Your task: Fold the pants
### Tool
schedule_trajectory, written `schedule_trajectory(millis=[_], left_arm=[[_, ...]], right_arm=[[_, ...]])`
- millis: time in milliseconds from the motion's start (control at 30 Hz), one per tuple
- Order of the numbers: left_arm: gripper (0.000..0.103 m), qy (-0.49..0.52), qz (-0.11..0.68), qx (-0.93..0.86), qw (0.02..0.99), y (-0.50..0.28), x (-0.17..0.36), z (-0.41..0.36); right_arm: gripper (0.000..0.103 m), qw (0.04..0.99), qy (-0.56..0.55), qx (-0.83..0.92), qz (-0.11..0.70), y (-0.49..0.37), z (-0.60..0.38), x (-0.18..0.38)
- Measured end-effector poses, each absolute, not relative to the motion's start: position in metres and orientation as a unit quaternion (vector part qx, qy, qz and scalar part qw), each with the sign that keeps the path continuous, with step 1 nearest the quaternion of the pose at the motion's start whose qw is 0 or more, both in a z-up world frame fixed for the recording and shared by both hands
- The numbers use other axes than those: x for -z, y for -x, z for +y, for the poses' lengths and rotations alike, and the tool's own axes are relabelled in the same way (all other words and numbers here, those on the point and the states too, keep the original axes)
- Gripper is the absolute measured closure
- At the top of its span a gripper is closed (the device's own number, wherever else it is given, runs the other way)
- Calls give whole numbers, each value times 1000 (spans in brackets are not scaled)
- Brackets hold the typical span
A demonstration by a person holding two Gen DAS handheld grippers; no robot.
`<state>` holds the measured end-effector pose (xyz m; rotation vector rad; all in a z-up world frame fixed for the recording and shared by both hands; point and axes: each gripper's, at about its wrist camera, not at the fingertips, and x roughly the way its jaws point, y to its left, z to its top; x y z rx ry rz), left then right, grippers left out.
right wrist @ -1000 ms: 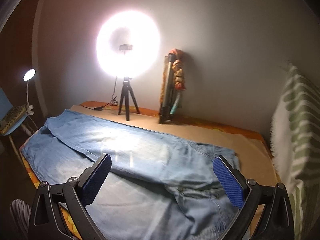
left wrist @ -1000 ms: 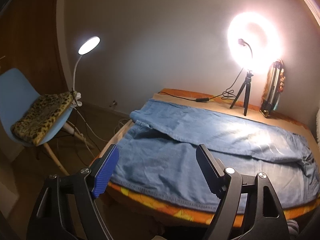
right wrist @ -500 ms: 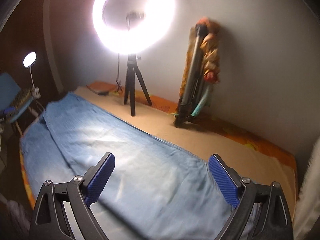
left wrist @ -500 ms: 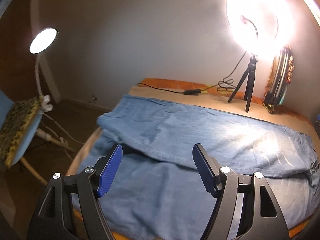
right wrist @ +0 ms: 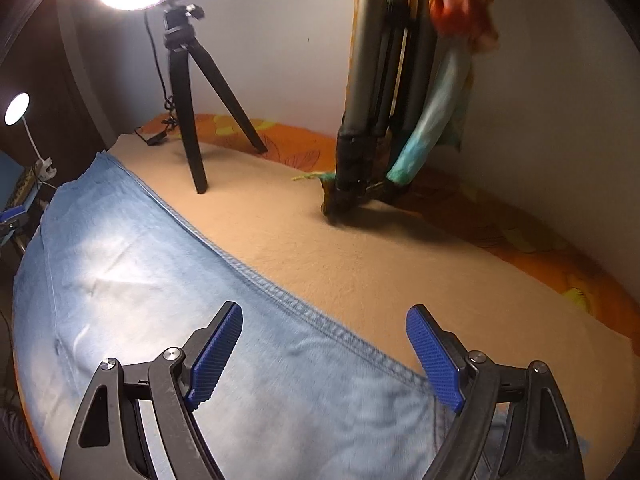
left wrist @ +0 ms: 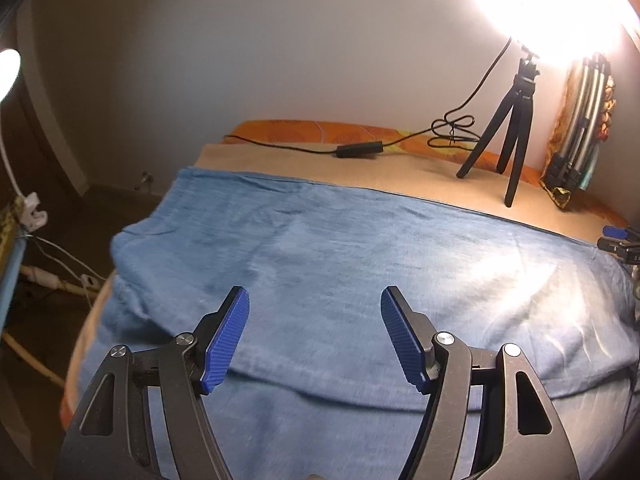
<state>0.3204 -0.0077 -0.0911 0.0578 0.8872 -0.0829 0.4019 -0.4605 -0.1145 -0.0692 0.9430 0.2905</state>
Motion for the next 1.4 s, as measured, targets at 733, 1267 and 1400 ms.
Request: schedule_trajectory(millis=[733, 1267, 1400], left_arm=[[34, 15, 455, 46, 889, -421, 117, -44], [32, 213, 496, 43, 841, -459, 135, -12], [32, 205, 508, 29, 836, -467, 140, -13]], right_arm=[[86, 855, 35, -196, 479, -401, -455, 139], [99, 882, 142, -207, 400, -258, -402, 96], [99, 879, 152, -216, 396, -238, -396, 103]])
